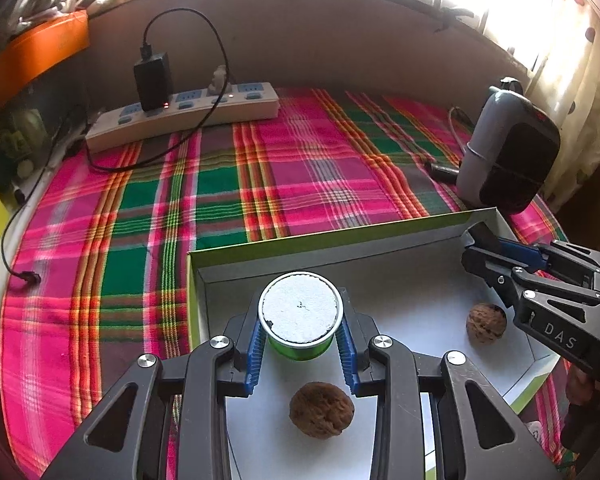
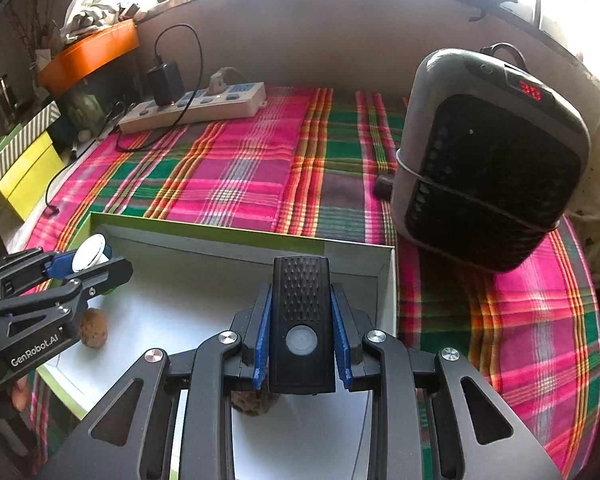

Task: Organize objects
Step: 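Carry the spool and remote into the tray, opening the right gripper on the remote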

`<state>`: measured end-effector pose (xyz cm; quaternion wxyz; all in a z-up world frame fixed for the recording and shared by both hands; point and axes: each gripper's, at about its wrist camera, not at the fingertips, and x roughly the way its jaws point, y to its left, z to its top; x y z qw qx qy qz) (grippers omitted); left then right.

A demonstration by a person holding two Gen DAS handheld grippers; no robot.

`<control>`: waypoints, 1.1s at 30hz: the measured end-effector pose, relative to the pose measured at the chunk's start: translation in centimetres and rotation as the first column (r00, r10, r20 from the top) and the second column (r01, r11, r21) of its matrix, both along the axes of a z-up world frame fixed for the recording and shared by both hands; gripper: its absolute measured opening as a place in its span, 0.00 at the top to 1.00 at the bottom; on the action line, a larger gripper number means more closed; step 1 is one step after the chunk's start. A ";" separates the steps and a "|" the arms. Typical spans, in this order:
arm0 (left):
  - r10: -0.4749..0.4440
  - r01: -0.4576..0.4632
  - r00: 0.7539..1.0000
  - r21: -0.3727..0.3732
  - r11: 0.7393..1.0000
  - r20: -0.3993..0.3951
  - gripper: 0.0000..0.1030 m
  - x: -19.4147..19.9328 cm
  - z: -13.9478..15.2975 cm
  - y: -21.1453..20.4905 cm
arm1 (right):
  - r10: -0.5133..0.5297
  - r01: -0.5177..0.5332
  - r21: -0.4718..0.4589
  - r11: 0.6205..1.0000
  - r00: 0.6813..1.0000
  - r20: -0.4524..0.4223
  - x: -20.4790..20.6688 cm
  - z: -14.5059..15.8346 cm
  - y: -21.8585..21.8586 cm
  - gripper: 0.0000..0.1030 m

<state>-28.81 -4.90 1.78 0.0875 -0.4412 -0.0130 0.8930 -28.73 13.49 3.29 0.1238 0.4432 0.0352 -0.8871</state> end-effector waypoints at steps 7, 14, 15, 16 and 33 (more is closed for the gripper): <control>0.002 -0.002 1.000 -0.013 1.000 0.007 0.71 -0.4 -0.5 0.1 | 0.000 0.000 0.004 1.000 1.000 0.011 -0.4 -0.3 -0.1 0.73; 0.000 0.000 1.000 -0.027 1.000 0.006 0.71 -0.5 -0.6 0.3 | -0.001 0.000 0.009 1.000 1.000 0.019 -0.5 -0.7 -0.2 0.73; 0.001 -0.001 1.000 -0.030 1.000 0.007 0.71 -0.5 -0.6 0.4 | -0.002 0.002 0.009 1.000 1.000 0.019 -0.5 -0.7 -0.2 0.73; 0.001 -0.001 1.000 -0.031 1.000 0.007 0.71 -0.5 -0.6 0.4 | -0.001 0.001 0.007 1.000 1.000 0.019 -0.5 -0.7 -0.2 0.73; 0.010 -0.010 1.000 -0.061 0.998 0.011 0.71 -0.6 -0.7 0.8 | -0.003 0.002 0.010 1.000 1.000 0.022 -0.5 -0.9 -0.3 0.73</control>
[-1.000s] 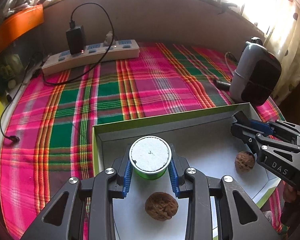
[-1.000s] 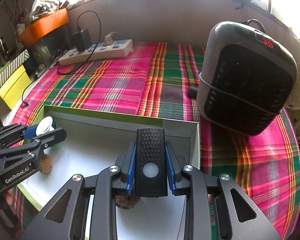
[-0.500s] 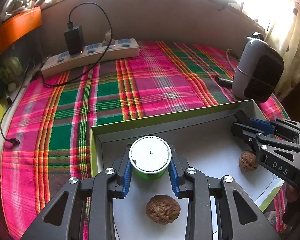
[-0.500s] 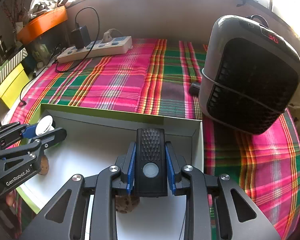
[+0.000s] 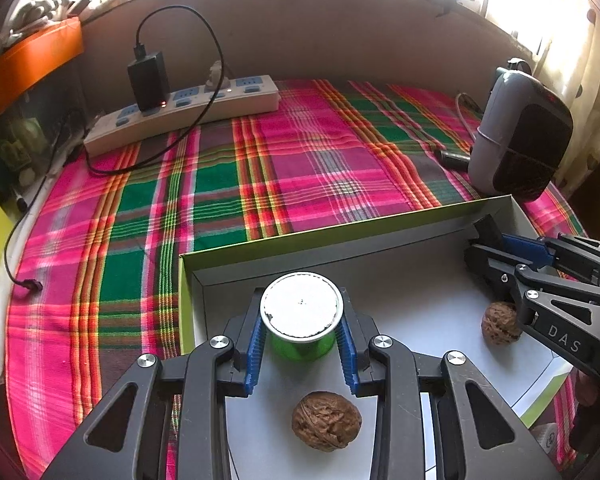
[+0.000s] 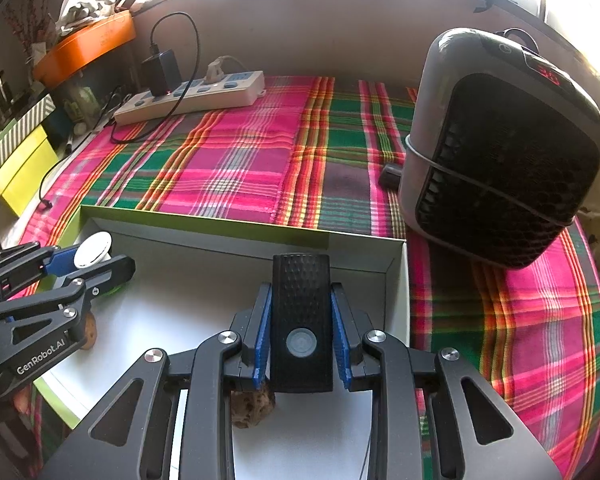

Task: Organize objects
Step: 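Carry the spool and remote into the tray, opening the right gripper on the remote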

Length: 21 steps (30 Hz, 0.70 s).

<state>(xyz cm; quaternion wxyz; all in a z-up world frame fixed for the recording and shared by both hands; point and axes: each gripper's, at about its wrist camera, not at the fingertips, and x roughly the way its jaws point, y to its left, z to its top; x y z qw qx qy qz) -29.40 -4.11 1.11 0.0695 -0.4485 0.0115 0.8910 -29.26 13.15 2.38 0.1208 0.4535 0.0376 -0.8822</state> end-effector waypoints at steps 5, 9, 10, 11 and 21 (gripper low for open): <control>0.000 0.000 1.000 -0.002 1.000 -0.001 0.71 0.0 0.0 0.1 | -0.006 0.006 -0.001 1.000 1.000 -0.001 0.0 0.0 0.0 0.73; 0.002 -0.002 1.000 0.001 1.000 -0.001 0.71 0.0 0.1 0.1 | -0.014 0.014 -0.011 1.000 1.000 -0.003 -0.2 0.0 0.2 0.72; 0.004 -0.004 1.000 0.005 1.000 -0.002 0.71 0.0 0.1 0.0 | -0.015 0.015 -0.010 1.000 1.000 -0.003 -0.1 0.0 0.2 0.72; 0.005 -0.005 1.000 0.012 1.000 -0.004 0.71 0.0 0.1 0.0 | -0.016 0.016 -0.010 1.000 1.000 -0.004 -0.1 0.0 0.3 0.72; 0.016 -0.016 1.000 0.034 0.999 -0.007 0.67 0.6 0.3 -0.3 | -0.024 0.024 -0.023 0.999 1.000 -0.020 0.2 0.4 0.2 0.63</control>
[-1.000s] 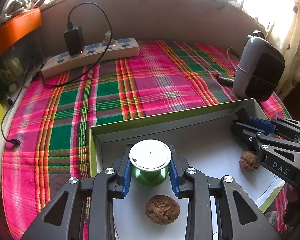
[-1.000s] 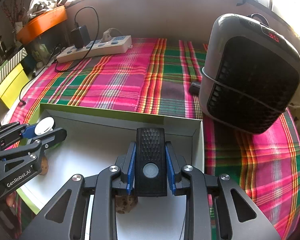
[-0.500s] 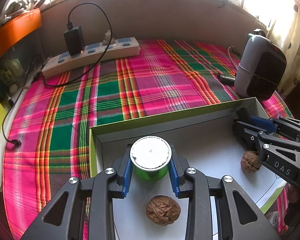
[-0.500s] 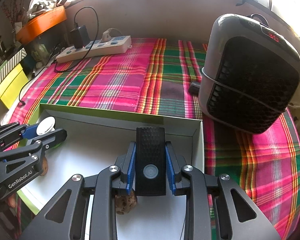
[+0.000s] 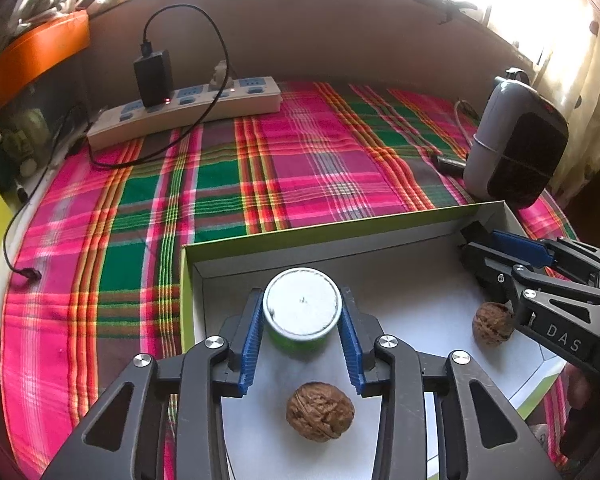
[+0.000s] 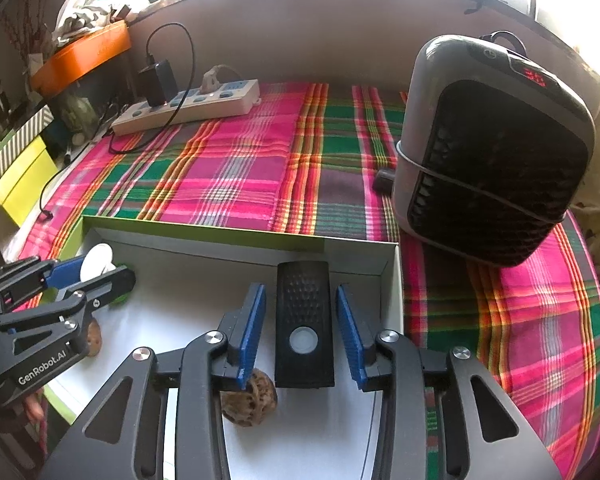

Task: Organize objects
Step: 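Carry the spool and remote into the tray, opening the right gripper on the remote, then lower the green spool into the tray and open the left gripper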

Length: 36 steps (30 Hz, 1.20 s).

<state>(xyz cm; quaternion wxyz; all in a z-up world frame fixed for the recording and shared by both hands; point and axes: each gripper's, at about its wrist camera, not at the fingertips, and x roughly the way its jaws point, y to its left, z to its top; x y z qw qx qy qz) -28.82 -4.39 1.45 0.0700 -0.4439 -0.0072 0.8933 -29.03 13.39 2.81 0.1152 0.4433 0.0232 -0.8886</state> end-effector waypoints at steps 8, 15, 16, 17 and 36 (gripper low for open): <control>0.003 -0.003 1.000 0.006 1.000 -0.025 0.66 1.4 0.9 0.2 | -0.006 0.006 -0.014 1.000 1.000 -0.027 0.9 0.8 0.1 0.62; 0.010 -0.010 0.998 -0.005 1.000 -0.055 0.66 3.2 1.9 0.3 | -0.001 -0.001 -0.021 1.000 0.998 -0.062 2.3 1.6 -0.3 0.59; 0.012 -0.013 0.998 -0.007 1.000 -0.058 0.66 3.3 2.0 0.3 | -0.001 0.000 -0.021 1.000 0.998 -0.067 2.5 1.7 -0.3 0.59; 0.019 -0.019 0.998 -0.008 1.000 -0.064 0.66 3.7 2.2 0.3 | -0.002 0.000 -0.022 1.000 0.997 -0.072 2.7 1.8 -0.4 0.58; 0.044 -0.057 0.986 -0.074 0.996 -0.164 0.66 9.2 4.1 1.0 | -0.029 0.024 -0.039 0.999 0.993 -0.119 7.5 2.6 0.4 0.56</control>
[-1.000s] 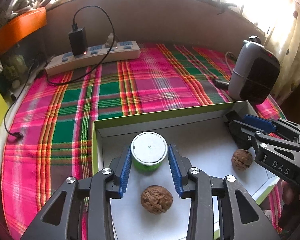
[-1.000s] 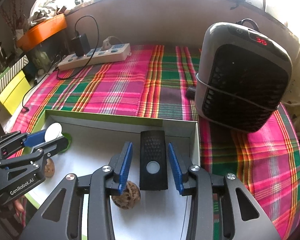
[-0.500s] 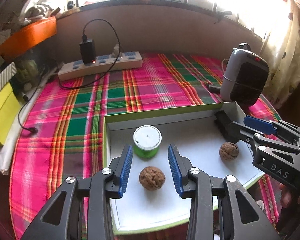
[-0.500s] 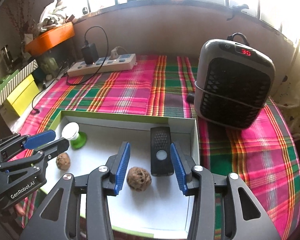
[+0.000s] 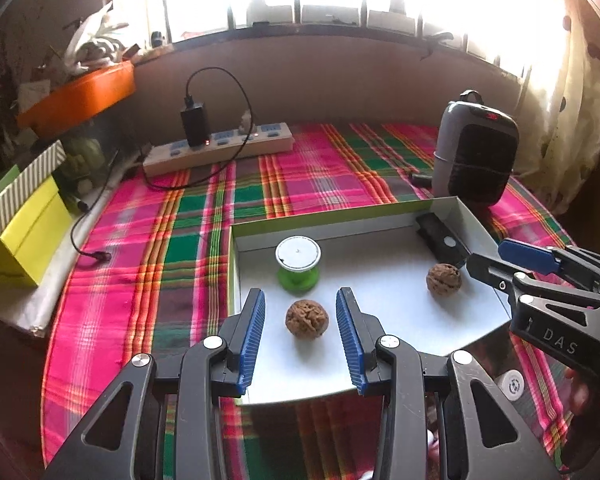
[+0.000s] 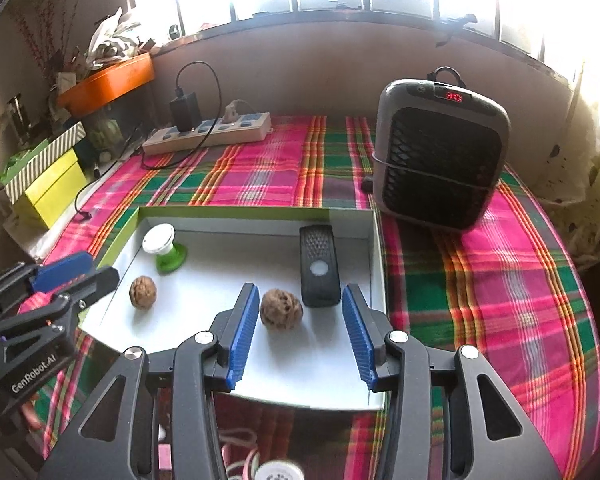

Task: Organize objects
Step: 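Lower the green spool into the tray and open the left gripper, then move the left gripper toward the black puck while the right gripper approaches the white container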

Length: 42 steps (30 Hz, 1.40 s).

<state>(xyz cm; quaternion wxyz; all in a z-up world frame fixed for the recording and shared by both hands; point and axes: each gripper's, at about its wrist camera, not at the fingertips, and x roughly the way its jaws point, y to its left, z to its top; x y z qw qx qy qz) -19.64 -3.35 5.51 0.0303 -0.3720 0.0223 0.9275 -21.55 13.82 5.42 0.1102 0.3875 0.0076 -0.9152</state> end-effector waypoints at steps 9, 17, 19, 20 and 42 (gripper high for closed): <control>0.013 -0.013 1.000 -0.019 1.000 -0.027 0.66 2.3 0.2 0.2 | -0.008 0.009 0.030 1.000 0.999 -0.032 2.5 0.2 0.1 0.56; 0.026 -0.028 0.999 -0.051 0.998 -0.047 0.66 4.2 0.1 0.3 | -0.007 0.008 0.026 1.000 0.999 -0.052 4.6 0.3 0.2 0.56; 0.024 -0.026 0.998 -0.051 0.998 -0.050 0.66 4.8 0.0 0.4 | -0.009 0.011 0.032 0.999 0.998 -0.055 5.1 0.2 0.3 0.56; 0.023 -0.026 0.998 -0.062 0.998 -0.054 0.66 5.1 -0.1 0.5 | -0.008 0.010 0.031 0.999 0.999 -0.054 5.4 0.1 0.3 0.56; -0.073 0.071 0.997 0.131 0.989 0.016 0.61 8.7 -1.9 -0.4 | -0.013 0.013 0.021 1.000 1.000 -0.022 9.6 -1.3 1.1 0.49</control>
